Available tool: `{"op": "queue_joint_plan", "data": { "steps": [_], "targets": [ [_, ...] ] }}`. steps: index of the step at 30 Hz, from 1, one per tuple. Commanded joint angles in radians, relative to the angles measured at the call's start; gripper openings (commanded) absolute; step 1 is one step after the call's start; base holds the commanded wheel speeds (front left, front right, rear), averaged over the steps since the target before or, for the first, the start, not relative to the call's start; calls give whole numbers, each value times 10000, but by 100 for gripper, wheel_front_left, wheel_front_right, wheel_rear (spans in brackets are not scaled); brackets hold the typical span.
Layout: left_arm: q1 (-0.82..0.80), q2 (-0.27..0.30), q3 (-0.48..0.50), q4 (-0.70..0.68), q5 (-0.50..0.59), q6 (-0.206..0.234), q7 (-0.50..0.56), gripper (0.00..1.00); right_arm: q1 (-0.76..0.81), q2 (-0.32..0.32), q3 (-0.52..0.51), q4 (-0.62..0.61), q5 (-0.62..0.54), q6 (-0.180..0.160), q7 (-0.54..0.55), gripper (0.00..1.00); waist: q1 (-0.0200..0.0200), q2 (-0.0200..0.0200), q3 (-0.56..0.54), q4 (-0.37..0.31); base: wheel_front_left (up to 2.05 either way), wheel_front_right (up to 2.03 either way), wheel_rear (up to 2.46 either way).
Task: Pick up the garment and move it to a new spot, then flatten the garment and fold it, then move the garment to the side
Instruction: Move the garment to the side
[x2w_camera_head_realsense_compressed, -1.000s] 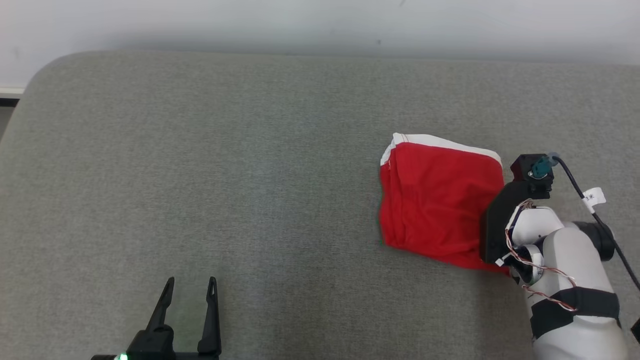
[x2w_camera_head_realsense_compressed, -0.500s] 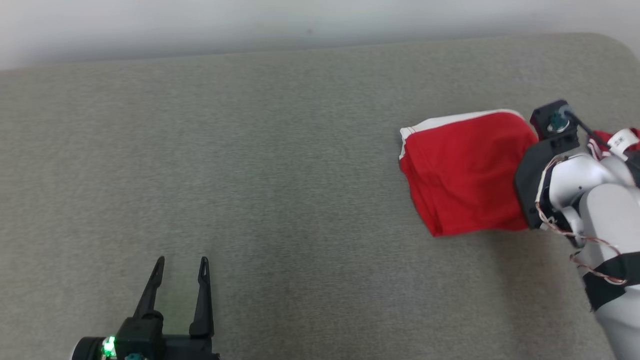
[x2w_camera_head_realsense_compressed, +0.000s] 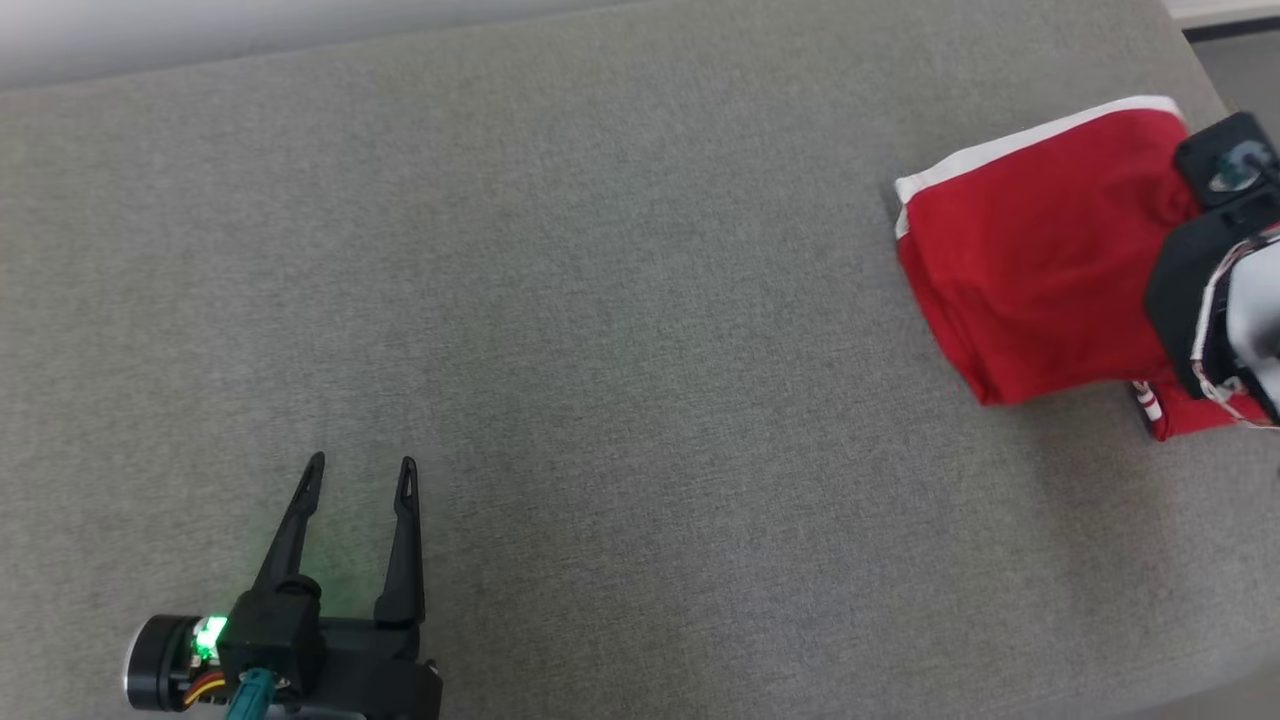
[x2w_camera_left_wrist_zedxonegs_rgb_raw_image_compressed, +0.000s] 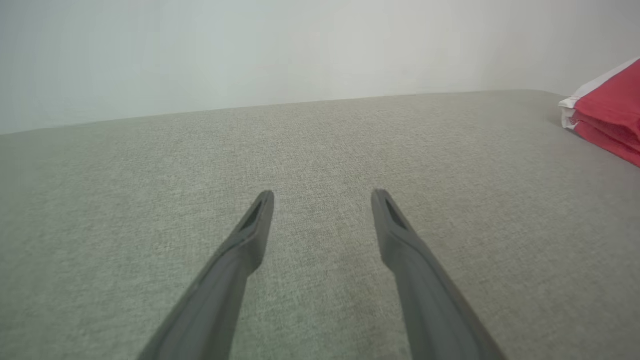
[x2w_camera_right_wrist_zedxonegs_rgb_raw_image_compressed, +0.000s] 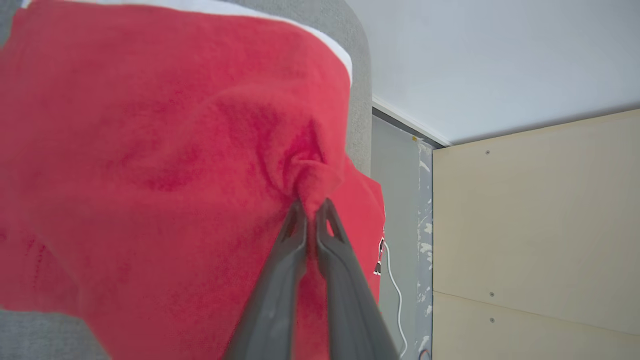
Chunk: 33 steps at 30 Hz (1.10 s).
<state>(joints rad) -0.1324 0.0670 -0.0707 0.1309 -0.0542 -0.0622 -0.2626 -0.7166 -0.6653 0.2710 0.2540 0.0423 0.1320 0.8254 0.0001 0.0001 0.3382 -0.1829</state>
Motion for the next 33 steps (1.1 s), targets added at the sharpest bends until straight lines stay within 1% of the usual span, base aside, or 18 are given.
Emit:
{"op": "queue_joint_plan", "data": {
  "steps": [1,5,6,8,11,12,14,17,20,25,27,28,29,33],
  "targets": [
    [-158,95,20,-56,45,-34,-23,100,118,-106,-168,-170,-42,-33,-96,0,-1,-1,416,-333,0,0,0],
    [-178,194,74,-92,55,-65,-23,100,514,-452,-866,-533,-263,-33,-164,0,-1,-1,624,-427,0,0,0],
    [-220,227,54,-89,65,-64,-23,100,730,-569,-1319,-627,-340,-33,-152,0,-1,-1,711,-431,0,0,0],
    [-271,261,28,-120,76,-89,-23,100,978,-671,-1832,-647,-515,-33,-177,0,-1,-1,806,-414,0,0,0],
    [-307,347,-3,-140,114,-137,-23,100,1251,-659,-2634,-570,-693,-33,-390,0,-1,-1,952,-388,0,0,0],
    [-307,347,-3,-140,114,-137,-23,100,1251,-659,-2634,-570,-693,-33,-390,0,-1,-1,952,-388,0,0,0],
    [-334,442,-35,-120,169,-141,-23,100,1417,-679,-3013,-371,-946,-33,-640,0,-1,-1,1078,-372,0,0,0],
    [-439,558,-122,-117,220,-189,-23,100,1530,-629,-3411,172,-1254,-33,-1187,0,-1,-1,1291,-255,0,0,0],
    [-584,696,-163,-169,256,-207,-23,100,1404,-658,-4028,775,-1886,-33,-1952,0,-1,-1,1502,-126,0,0,0],
    [-586,877,-173,-231,288,-201,0,100,1172,-215,-5107,1732,-2916,-33,-3321,0,-1,-1,1758,-6,0,0,0],
    [-562,922,-188,-245,303,-177,21,100,1095,70,-5447,2068,-3221,-33,-3667,0,-1,-1,1832,3,0,0,0],
    [-546,930,-199,-237,303,-160,24,100,1049,193,-5578,2118,-3395,-33,-3962,39,-1,-1,1845,-2,0,0,0],
    [-526,936,-224,-229,300,-158,50,100,978,326,-5734,2155,-3536,-33,-4256,100,-1,-1,1853,-8,0,0,0],
    [-512,923,-339,-210,303,-145,61,100,865,807,-6161,2101,-4331,-33,-5516,100,-1,-1,1775,-27,0,0,0]
  ]
}}
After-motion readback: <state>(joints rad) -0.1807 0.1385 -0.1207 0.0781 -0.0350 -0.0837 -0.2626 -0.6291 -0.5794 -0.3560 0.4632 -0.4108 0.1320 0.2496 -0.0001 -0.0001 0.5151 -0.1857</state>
